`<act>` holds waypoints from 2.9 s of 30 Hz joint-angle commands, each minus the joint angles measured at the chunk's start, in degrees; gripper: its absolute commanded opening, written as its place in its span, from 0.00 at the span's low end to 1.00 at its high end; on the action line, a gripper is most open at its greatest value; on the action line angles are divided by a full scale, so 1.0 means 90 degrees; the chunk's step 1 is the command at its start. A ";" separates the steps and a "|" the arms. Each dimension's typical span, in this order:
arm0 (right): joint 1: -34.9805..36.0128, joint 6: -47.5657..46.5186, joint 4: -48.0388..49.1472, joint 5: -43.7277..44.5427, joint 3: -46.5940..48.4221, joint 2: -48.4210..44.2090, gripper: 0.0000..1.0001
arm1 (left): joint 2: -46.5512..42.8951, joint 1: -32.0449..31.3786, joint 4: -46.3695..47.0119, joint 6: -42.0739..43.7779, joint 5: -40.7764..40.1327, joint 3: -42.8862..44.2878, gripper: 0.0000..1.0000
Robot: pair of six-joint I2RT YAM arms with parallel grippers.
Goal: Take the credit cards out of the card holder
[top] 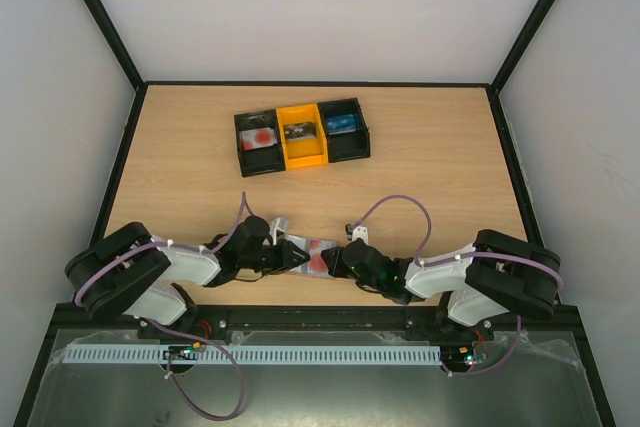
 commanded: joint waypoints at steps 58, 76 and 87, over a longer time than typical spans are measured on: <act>0.0030 0.0124 -0.0794 0.0214 -0.0219 -0.0473 0.05 | -0.0148 0.0093 0.0145 0.0099 0.0042 -0.0212 0.17; 0.0031 0.0056 -0.1028 0.0159 0.0180 -0.0720 0.11 | -0.0036 0.0098 0.0203 0.0115 0.0011 -0.0157 0.33; 0.0034 0.0077 -0.0716 0.0028 0.0115 -0.0283 0.10 | 0.0094 0.0095 0.0349 0.0079 0.0060 -0.0167 0.33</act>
